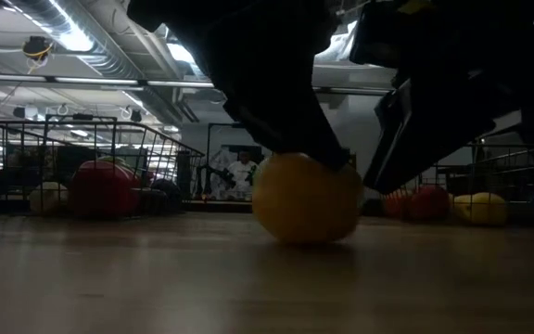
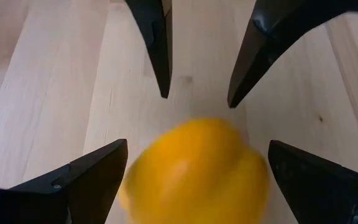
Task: Sort produce into baskets
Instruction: Put the yellow bell pepper into the left gold wire basket
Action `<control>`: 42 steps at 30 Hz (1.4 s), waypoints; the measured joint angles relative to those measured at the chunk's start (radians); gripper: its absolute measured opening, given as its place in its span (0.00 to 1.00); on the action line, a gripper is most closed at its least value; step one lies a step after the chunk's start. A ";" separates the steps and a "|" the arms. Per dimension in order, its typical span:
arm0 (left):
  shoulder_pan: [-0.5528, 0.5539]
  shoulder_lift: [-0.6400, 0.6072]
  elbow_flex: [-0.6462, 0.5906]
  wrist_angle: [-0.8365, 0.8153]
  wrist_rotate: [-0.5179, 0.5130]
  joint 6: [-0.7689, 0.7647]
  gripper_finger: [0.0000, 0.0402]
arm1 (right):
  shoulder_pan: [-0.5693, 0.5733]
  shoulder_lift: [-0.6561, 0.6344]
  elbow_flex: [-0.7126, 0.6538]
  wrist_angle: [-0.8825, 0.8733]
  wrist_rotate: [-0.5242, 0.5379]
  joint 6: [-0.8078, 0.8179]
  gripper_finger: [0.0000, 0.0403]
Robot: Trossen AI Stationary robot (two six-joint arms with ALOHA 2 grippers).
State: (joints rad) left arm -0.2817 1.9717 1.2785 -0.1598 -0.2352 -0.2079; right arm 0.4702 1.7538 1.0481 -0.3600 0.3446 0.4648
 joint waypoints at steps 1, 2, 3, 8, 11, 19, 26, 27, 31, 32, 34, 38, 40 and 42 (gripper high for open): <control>0.000 0.000 0.000 -0.007 0.000 0.000 0.96 | 0.000 0.000 0.000 0.000 0.000 0.000 0.52; 0.000 0.001 0.000 -0.015 0.000 -0.003 0.96 | 0.000 0.000 0.000 0.000 0.000 0.000 0.52; 0.001 0.006 0.000 -0.018 0.000 -0.008 0.96 | 0.000 0.000 0.000 0.000 0.000 0.000 0.52; 0.001 0.042 0.003 -0.035 -0.002 -0.025 0.96 | 0.000 0.000 0.000 -0.002 -0.001 0.000 0.52; 0.001 0.047 0.003 -0.063 0.000 -0.030 0.96 | 0.000 0.000 0.000 -0.002 -0.002 0.000 0.52; 0.001 0.035 0.001 -0.126 0.001 -0.031 0.96 | 0.000 -0.001 0.000 0.001 -0.002 0.000 0.52; 0.001 0.006 0.017 -0.128 0.001 -0.015 0.96 | 0.000 -0.001 0.000 0.008 0.003 0.000 0.52; 0.001 0.001 0.018 -0.128 0.000 -0.006 0.96 | 0.000 -0.001 0.000 0.010 0.003 0.000 0.52; 0.001 -0.023 0.018 -0.127 0.000 0.005 0.96 | 0.000 -0.002 0.000 0.012 0.004 0.000 0.52; 0.001 -0.035 0.018 -0.126 0.000 0.005 0.96 | 0.000 -0.002 0.000 0.014 0.004 0.000 0.52; 0.001 -0.058 0.018 -0.124 -0.002 0.005 0.96 | 0.000 -0.002 0.000 0.021 0.005 0.000 0.52; 0.001 -0.111 0.018 -0.143 -0.010 -0.008 0.96 | 0.000 -0.002 0.000 0.028 0.011 0.000 0.52; 0.001 -0.145 0.019 -0.168 -0.013 -0.044 0.96 | 0.000 -0.002 0.000 0.031 0.015 0.000 0.52; 0.001 -0.169 0.019 -0.202 -0.014 -0.110 0.96 | 0.000 -0.002 0.000 0.034 0.015 0.000 0.52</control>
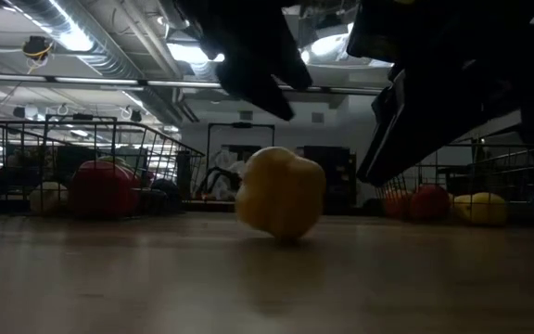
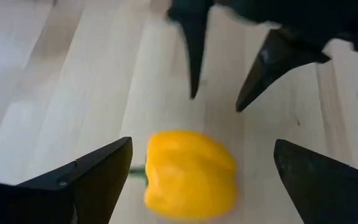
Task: Sort produce into baskets
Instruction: Put the yellow bell pepper into the left gold wire basket
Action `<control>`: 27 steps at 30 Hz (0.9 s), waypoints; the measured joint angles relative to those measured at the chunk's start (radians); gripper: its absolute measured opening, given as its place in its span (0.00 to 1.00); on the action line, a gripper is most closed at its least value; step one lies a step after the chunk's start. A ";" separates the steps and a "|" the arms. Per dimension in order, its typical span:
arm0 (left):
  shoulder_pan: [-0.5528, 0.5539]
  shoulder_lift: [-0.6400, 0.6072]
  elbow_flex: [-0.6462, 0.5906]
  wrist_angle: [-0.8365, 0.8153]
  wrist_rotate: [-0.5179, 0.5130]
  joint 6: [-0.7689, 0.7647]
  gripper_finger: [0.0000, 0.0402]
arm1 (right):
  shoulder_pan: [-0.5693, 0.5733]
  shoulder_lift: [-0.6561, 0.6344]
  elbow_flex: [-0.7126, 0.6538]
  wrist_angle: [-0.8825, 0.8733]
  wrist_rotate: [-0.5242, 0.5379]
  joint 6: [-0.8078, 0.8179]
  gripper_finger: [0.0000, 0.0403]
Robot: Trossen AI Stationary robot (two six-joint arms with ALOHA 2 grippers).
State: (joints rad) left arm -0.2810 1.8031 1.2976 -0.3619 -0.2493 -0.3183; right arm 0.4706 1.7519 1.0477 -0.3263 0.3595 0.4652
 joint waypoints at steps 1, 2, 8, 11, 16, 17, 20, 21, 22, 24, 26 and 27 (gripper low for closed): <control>0.000 -0.009 0.000 -0.024 0.000 -0.036 0.96 | 0.000 0.000 0.000 0.006 0.000 0.000 0.52; 0.000 -0.016 0.000 -0.045 0.000 -0.069 0.96 | 0.000 0.000 0.000 0.012 0.000 0.000 0.52; 0.000 -0.029 0.000 -0.146 0.001 -0.302 0.96 | 0.000 0.000 0.000 0.042 0.049 0.000 0.52; 0.000 -0.029 0.000 -0.211 0.002 -0.488 0.96 | 0.000 0.000 0.000 0.039 0.060 0.000 0.52; 0.006 -0.027 0.000 -0.271 0.004 -0.758 0.96 | 0.000 0.000 0.000 0.040 0.062 0.000 0.52; 0.008 -0.023 0.001 -0.271 0.004 -0.792 0.96 | 0.000 0.000 0.000 0.040 0.069 0.000 0.52; 0.010 -0.013 0.001 -0.269 0.004 -0.857 0.96 | 0.000 0.000 0.000 0.042 0.113 0.000 0.52; 0.011 -0.012 0.001 -0.258 0.004 -0.876 0.96 | 0.000 0.000 0.000 0.042 0.134 0.000 0.52; 0.011 -0.011 0.001 -0.246 0.004 -0.890 0.96 | 0.000 0.000 0.000 0.044 0.154 0.000 0.52; 0.010 -0.004 0.001 -0.227 0.004 -0.912 0.96 | 0.000 0.000 0.000 0.054 0.191 0.001 0.52; 0.010 0.005 0.001 -0.206 0.004 -0.915 0.96 | 0.000 0.000 0.000 0.071 0.207 0.001 0.52; 0.010 0.012 0.001 -0.208 0.004 -0.915 0.96 | 0.000 0.001 0.000 0.084 0.209 0.001 0.52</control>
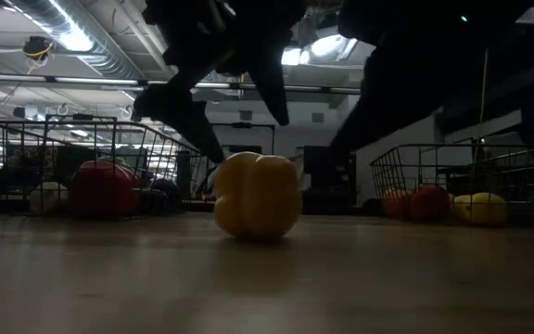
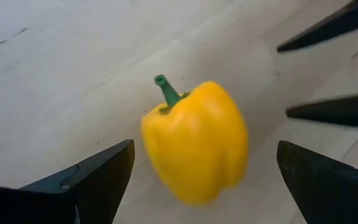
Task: Sort produce into baskets
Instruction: Put the yellow bell pepper into the left gold wire basket
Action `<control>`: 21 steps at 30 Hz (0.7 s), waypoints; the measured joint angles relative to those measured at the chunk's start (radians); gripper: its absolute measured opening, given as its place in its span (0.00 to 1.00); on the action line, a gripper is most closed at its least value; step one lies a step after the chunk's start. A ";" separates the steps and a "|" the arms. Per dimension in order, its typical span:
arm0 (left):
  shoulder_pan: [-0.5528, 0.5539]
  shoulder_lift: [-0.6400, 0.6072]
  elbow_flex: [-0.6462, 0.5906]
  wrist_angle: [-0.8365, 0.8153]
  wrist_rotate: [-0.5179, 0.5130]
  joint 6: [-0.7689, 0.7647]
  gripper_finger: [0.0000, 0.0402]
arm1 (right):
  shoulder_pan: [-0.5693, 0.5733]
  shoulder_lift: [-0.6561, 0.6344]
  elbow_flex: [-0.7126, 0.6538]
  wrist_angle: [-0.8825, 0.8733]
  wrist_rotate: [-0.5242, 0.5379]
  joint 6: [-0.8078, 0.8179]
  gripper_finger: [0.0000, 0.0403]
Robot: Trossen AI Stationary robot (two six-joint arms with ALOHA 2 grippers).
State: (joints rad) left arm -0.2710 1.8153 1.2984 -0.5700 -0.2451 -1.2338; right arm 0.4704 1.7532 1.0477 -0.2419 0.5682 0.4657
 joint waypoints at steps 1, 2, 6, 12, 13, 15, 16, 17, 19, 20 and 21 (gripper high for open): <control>0.000 0.009 0.000 0.007 -0.001 0.000 0.96 | -0.002 0.007 0.001 0.020 0.001 0.000 0.52; 0.000 0.013 0.000 0.013 -0.001 -0.001 0.96 | -0.005 0.012 0.002 0.038 0.003 0.000 0.52; 0.000 0.031 0.000 0.006 -0.002 -0.019 0.96 | -0.016 0.049 0.001 0.046 0.000 0.000 0.52; 0.001 0.051 0.000 0.035 -0.003 -0.036 0.96 | -0.032 0.119 0.001 0.083 -0.008 0.000 0.52; 0.001 0.054 0.000 0.041 -0.002 -0.036 0.96 | -0.036 0.130 0.001 0.088 -0.003 0.001 0.52; 0.000 0.062 0.000 0.044 -0.002 -0.036 0.96 | -0.045 0.144 0.000 0.116 -0.003 0.001 0.52; 0.001 0.064 0.000 0.042 -0.002 -0.036 0.96 | -0.051 0.150 0.001 0.135 -0.012 0.000 0.52; 0.002 0.064 0.000 0.035 -0.002 -0.036 0.96 | -0.054 0.152 0.001 0.141 -0.022 0.000 0.52; 0.003 0.067 0.000 0.031 -0.002 -0.036 0.96 | -0.062 0.151 0.000 0.153 -0.034 0.001 0.52; 0.003 0.068 0.000 0.033 -0.002 -0.036 0.96 | -0.066 0.151 0.000 0.165 -0.037 0.000 0.52; 0.003 0.069 0.000 0.033 -0.002 -0.036 0.96 | -0.067 0.151 0.000 0.169 -0.037 0.001 0.52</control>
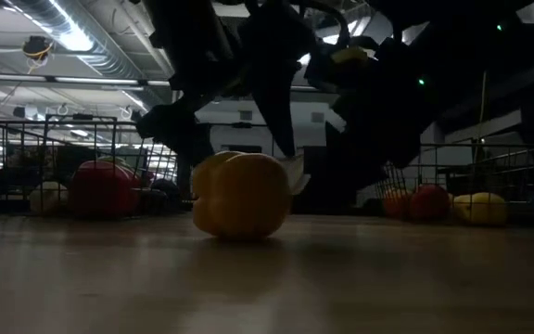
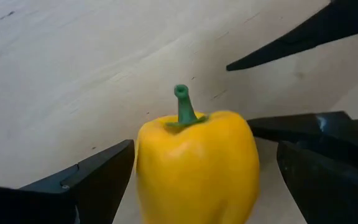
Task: Sort produce into baskets
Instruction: Put the yellow bell pepper into the left gold wire basket
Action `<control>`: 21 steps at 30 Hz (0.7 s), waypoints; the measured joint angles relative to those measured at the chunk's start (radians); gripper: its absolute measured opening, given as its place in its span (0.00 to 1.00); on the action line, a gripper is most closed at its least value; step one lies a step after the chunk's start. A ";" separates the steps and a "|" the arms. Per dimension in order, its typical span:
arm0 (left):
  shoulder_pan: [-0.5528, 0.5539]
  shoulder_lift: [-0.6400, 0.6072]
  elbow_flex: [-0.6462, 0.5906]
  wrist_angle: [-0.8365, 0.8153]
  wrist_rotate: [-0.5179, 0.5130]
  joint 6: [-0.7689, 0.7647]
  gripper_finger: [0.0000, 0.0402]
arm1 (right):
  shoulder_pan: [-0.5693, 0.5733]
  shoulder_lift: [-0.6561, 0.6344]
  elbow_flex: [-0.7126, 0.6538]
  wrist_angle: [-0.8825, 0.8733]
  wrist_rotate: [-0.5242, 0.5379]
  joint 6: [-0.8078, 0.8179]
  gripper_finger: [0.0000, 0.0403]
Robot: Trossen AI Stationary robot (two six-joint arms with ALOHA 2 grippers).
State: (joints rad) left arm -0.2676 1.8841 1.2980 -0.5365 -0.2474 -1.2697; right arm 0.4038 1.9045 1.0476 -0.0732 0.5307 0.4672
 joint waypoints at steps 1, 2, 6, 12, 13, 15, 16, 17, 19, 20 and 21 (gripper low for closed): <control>0.000 0.000 0.000 0.000 0.000 0.002 0.96 | 0.000 0.000 -0.001 0.009 0.000 0.003 0.52; 0.000 0.000 0.000 0.001 0.000 0.009 0.96 | -0.001 0.000 -0.001 0.016 -0.001 0.007 0.52; -0.004 0.000 0.000 -0.019 -0.001 0.036 0.96 | -0.005 0.000 -0.001 0.018 -0.010 0.037 0.52; -0.017 0.001 0.000 -0.039 0.004 0.081 0.96 | -0.006 -0.001 0.000 0.032 -0.006 0.053 0.52; -0.017 0.001 0.000 -0.039 0.004 0.090 0.96 | -0.006 -0.002 0.000 0.032 -0.006 0.054 0.52; -0.017 0.001 0.000 -0.036 0.003 0.098 0.96 | -0.006 -0.002 0.000 0.033 -0.004 0.054 0.52; -0.019 0.001 0.000 -0.036 0.002 0.098 0.96 | -0.006 -0.002 0.000 0.040 0.001 0.054 0.52; -0.020 0.002 0.000 -0.034 0.002 0.098 0.96 | -0.006 -0.002 0.000 0.050 0.001 0.054 0.52; -0.025 0.008 0.000 -0.025 0.001 0.099 0.96 | -0.005 -0.002 0.000 0.062 0.000 0.054 0.52; -0.028 0.010 -0.001 -0.025 0.001 0.099 0.96 | -0.005 -0.002 0.000 0.067 0.000 0.053 0.52; -0.029 0.014 -0.001 -0.021 -0.001 0.099 0.96 | -0.005 -0.002 0.000 0.069 0.001 0.053 0.52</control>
State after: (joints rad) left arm -0.2969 1.8985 1.2972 -0.5572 -0.2486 -1.1703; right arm 0.3988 1.9030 1.0477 -0.0042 0.5314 0.5201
